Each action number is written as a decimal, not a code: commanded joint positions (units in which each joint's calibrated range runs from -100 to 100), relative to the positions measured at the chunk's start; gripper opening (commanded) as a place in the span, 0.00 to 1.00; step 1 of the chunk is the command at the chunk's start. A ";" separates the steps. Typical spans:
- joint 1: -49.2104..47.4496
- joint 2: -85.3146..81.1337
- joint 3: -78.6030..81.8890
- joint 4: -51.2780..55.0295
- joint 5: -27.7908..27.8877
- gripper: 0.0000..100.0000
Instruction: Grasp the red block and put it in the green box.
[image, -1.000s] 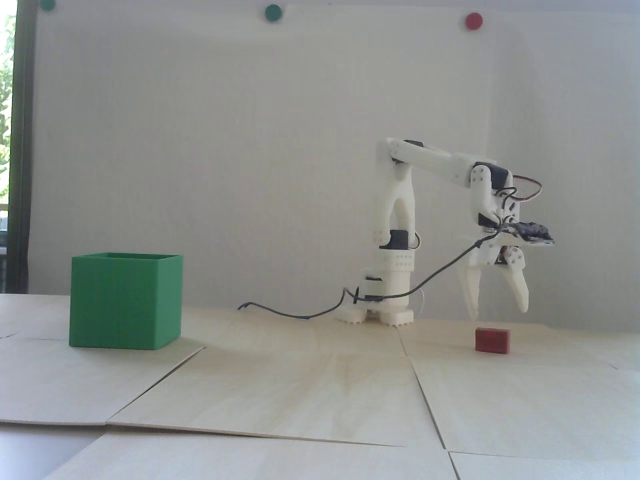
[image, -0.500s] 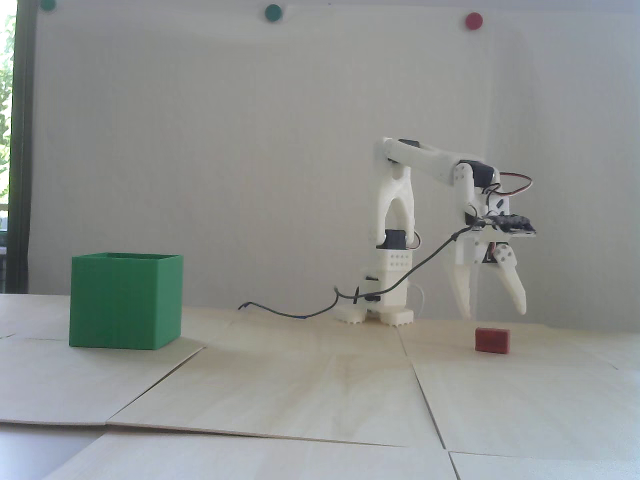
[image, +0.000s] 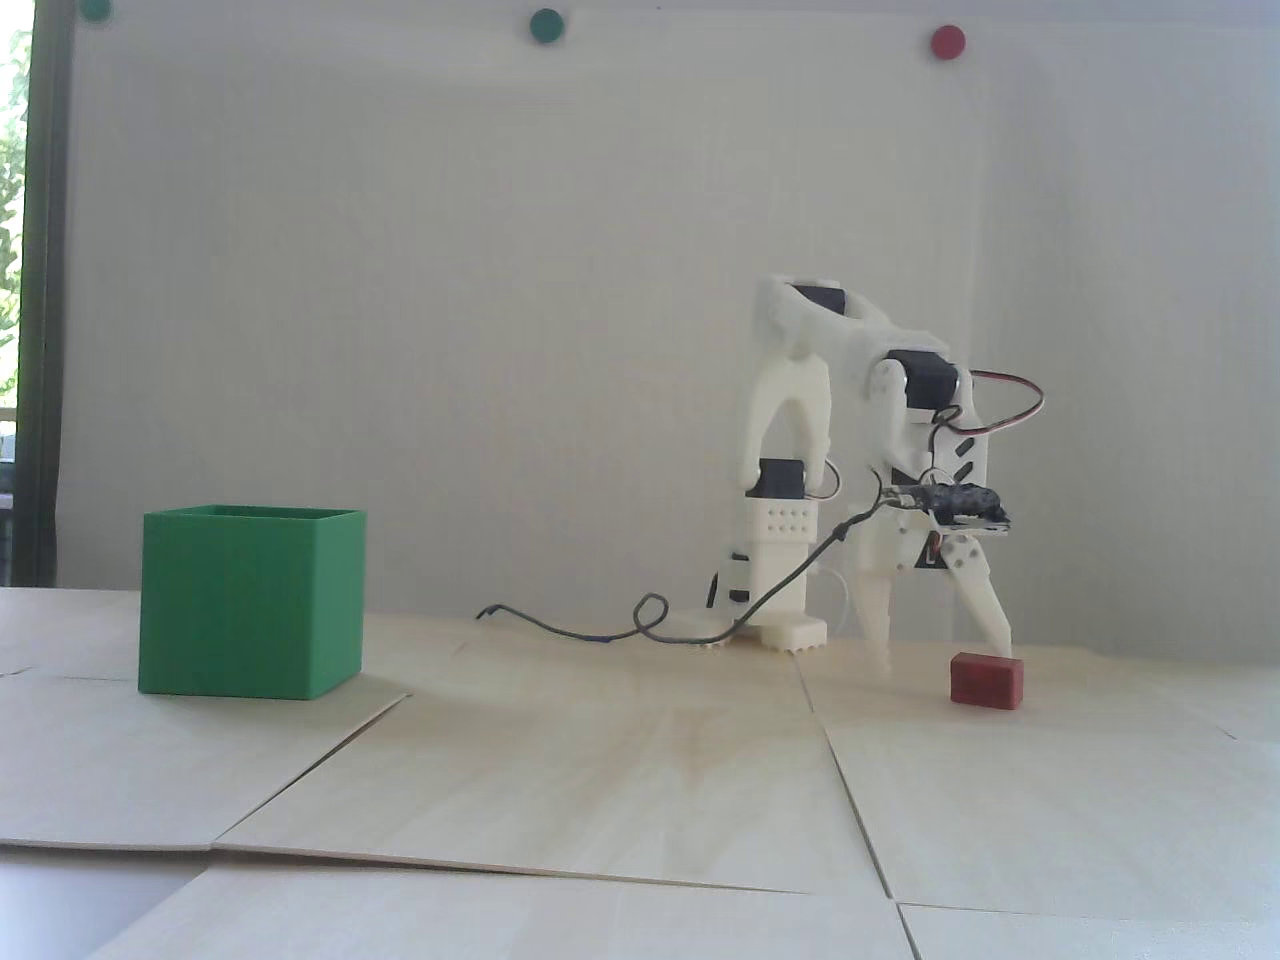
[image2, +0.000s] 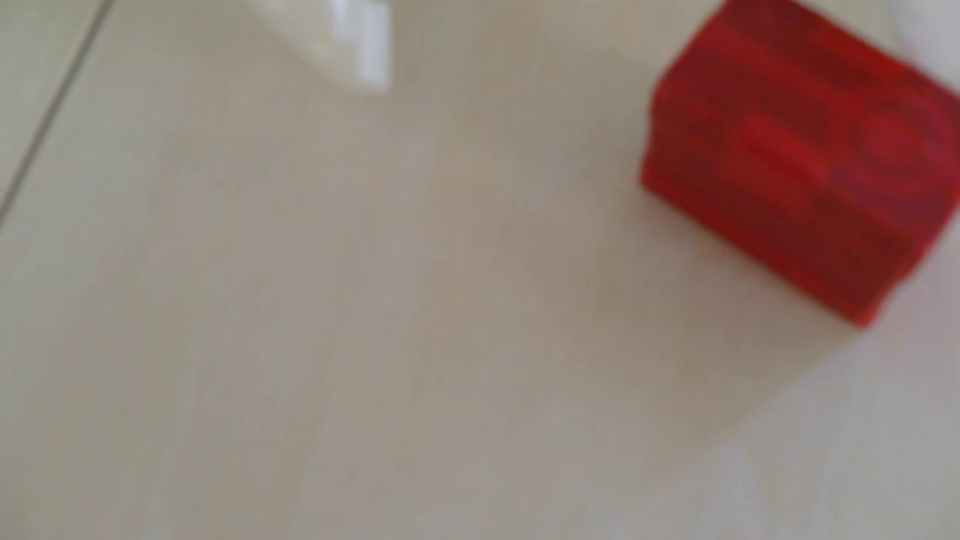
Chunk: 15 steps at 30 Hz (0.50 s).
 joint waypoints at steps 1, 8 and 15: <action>0.23 -0.42 -4.19 -0.86 0.34 0.34; 1.19 -0.26 -4.10 -1.03 1.85 0.34; 4.73 0.29 -4.19 -1.11 4.40 0.34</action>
